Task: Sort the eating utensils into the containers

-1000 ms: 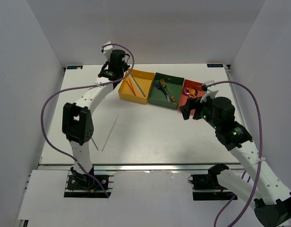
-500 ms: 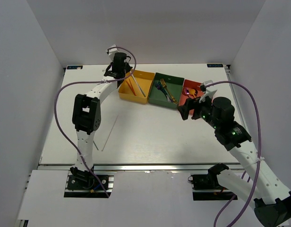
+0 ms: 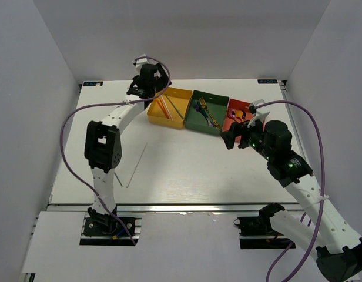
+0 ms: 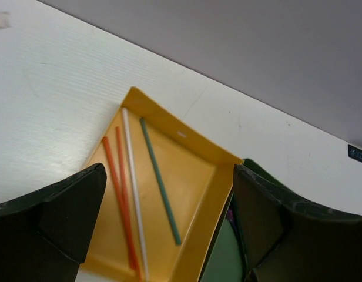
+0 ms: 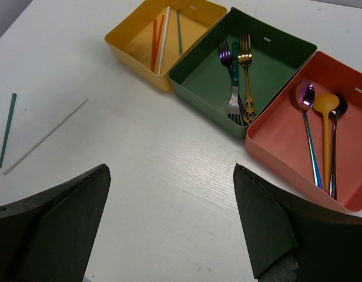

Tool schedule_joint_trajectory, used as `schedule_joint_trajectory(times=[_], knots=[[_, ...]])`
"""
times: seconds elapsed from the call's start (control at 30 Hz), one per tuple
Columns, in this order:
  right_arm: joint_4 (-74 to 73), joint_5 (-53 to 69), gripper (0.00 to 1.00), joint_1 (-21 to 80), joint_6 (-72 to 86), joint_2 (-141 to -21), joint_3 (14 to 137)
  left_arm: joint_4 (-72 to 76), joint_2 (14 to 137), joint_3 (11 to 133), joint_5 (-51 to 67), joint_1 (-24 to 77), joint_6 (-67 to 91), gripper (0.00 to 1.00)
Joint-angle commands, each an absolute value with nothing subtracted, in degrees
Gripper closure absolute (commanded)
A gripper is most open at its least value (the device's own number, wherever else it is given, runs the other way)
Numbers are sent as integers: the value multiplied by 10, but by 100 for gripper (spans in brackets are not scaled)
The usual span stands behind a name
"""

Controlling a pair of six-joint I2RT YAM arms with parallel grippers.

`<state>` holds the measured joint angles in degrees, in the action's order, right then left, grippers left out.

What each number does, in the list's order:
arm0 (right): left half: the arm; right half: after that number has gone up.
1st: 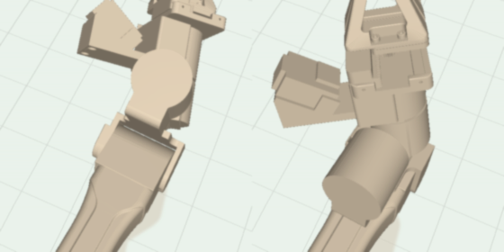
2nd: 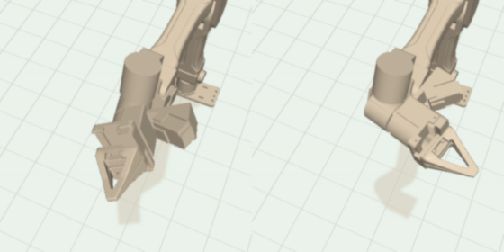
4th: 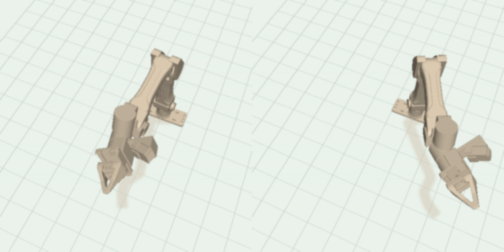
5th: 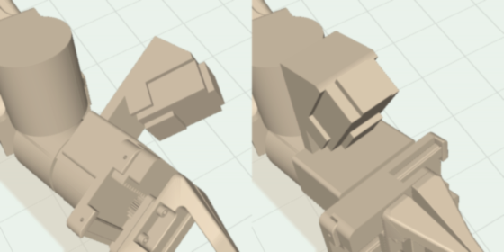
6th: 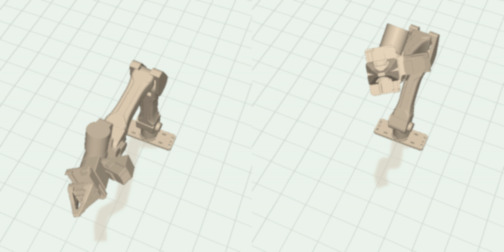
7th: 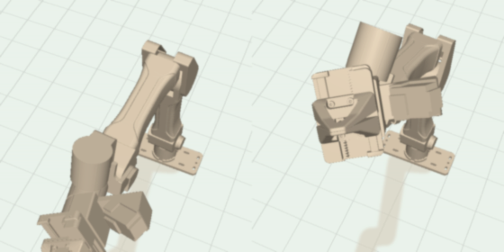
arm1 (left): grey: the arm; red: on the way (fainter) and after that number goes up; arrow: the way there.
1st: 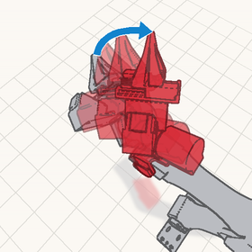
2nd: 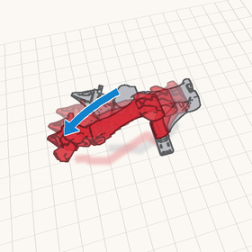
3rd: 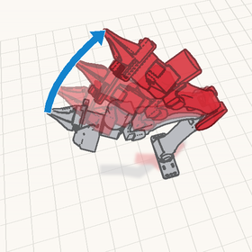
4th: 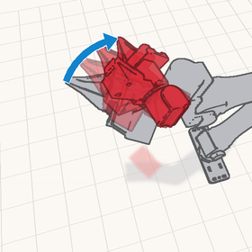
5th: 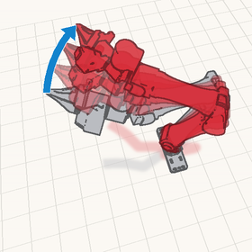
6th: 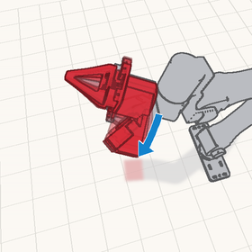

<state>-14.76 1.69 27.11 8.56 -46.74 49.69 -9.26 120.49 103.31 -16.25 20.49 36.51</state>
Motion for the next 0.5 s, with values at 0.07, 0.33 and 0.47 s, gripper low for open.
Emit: schedule_joint_trajectory(times=[0.07,0.33,0.47], knots=[[-127,25,11,271,79,-453,489,-268,1043,974,-232,212,302,2],[-138,70,11,272,76,-462,490,-367,897,669,-147,212,285,2],[-138,89,11,272,76,-459,489,-366,860,584,-109,212,260,2]])
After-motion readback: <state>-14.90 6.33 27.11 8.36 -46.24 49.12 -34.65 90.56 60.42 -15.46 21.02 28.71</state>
